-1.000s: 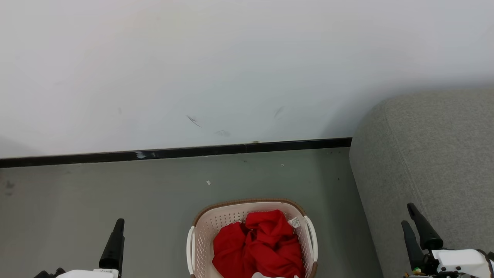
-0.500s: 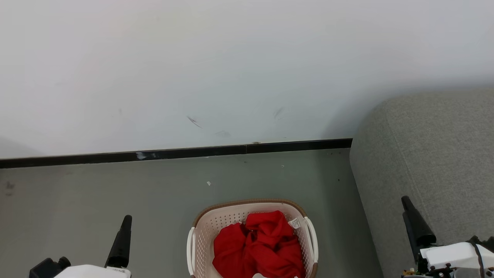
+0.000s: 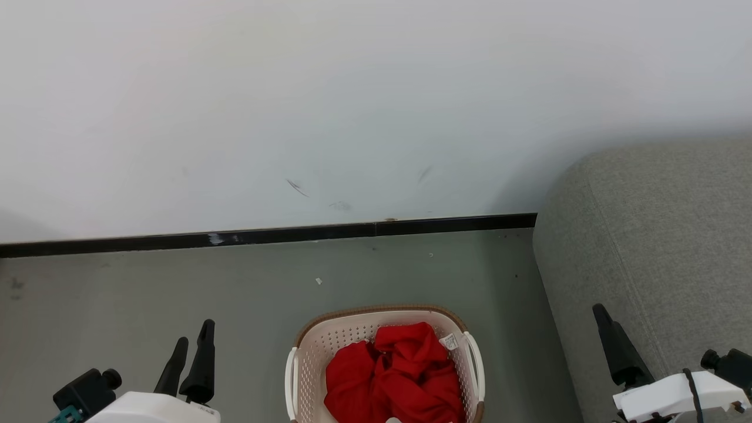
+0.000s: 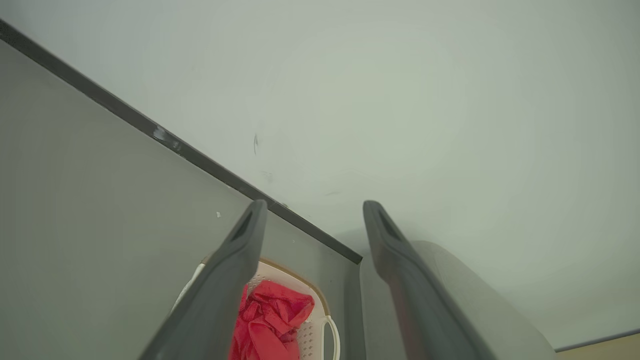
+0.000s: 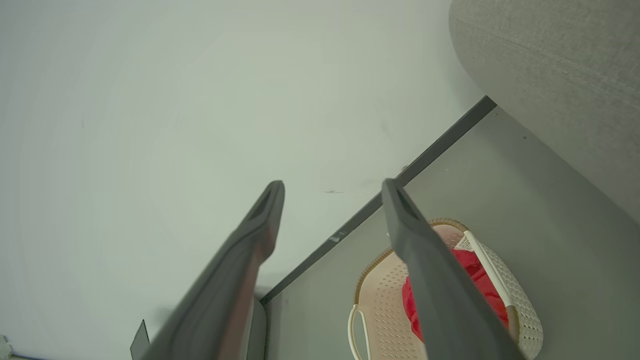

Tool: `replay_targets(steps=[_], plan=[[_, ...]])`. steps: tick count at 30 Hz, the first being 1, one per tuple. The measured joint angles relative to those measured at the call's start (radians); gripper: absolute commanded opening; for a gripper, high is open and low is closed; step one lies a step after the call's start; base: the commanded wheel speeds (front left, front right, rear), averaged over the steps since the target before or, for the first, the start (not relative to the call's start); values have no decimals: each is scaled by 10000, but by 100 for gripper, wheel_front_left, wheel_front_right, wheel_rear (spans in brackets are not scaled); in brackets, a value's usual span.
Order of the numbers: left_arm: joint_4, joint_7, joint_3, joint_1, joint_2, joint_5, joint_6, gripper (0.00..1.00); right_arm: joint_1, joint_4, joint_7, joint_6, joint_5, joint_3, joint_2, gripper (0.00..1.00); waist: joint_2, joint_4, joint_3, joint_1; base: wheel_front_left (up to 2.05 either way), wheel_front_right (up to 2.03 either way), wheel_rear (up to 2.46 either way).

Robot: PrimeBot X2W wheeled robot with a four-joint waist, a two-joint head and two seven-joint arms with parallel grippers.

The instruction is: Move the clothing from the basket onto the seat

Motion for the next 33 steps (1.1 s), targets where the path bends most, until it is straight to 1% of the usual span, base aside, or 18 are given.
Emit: replay_targets(steps=[10, 13, 17, 25, 27, 33], plan=[[-314, -382, -474, 8, 88, 1933, 529, 100, 77, -211, -217, 2, -2355, 29, 100, 100, 0, 4, 27, -42, 0, 0, 0], [-370, -447, -600, 22, 117, 2476, 629, 100, 83, -255, -299, 4, -3012, 38, 142, 100, 0, -3, 39, -54, 0, 0, 0], [-443, -616, -759, 39, 174, 3177, 888, 100, 133, -326, -341, 6, -3824, 31, 194, 100, 0, -16, 54, -65, 0, 0, 0], [-671, -880, -1047, 58, 194, 4451, 1244, 100, 274, -545, -533, 10, -5436, -25, 320, 100, 0, -46, 76, -72, 0, 0, 0], [-692, -915, -1087, 64, 194, 4606, 1279, 100, 275, -556, -585, 10, -5614, -33, 330, 100, 0, -50, 79, -72, 0, 0, 0], [-821, -1135, -1266, 248, 215, 5465, 1505, 100, 294, -648, -708, 10, -6738, -75, 393, 100, 0, -63, 97, -74, 0, 0, 0]])
